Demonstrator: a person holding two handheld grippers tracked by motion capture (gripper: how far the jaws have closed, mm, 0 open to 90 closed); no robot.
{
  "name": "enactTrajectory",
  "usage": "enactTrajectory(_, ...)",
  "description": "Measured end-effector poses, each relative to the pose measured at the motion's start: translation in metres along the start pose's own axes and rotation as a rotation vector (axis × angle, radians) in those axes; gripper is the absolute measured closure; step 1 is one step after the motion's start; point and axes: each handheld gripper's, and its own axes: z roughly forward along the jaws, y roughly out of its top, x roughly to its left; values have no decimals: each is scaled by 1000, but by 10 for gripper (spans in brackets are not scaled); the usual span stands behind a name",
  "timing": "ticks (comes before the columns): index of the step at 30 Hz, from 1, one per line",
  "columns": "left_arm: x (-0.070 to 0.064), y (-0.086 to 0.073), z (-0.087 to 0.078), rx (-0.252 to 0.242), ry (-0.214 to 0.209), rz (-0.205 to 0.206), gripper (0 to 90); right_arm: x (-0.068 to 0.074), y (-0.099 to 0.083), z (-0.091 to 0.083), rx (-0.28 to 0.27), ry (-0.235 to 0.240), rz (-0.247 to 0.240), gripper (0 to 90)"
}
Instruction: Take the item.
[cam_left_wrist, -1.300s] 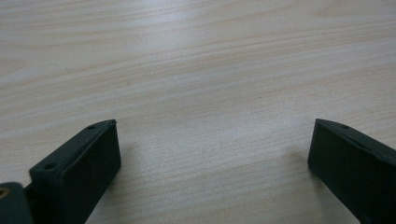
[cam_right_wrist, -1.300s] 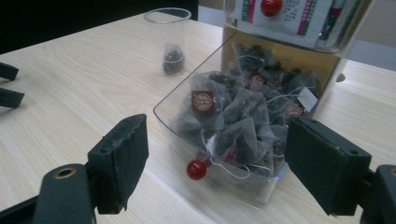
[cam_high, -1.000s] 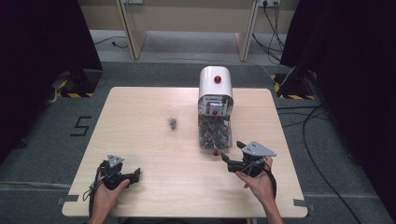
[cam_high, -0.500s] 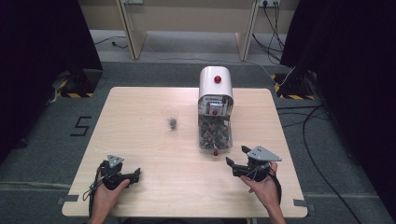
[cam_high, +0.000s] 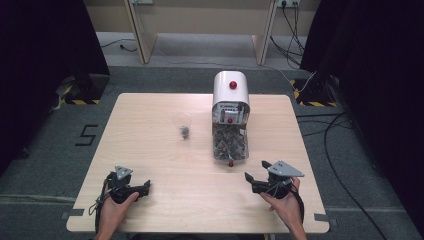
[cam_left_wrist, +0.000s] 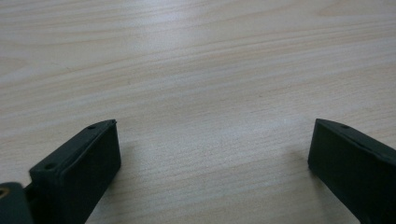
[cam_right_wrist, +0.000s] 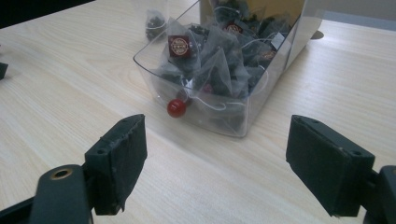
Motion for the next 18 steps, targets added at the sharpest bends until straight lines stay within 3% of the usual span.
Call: enactTrajectory(18,0,0,0,-1,1,-1,19,-5,-14,-7,24,-23,13,201)
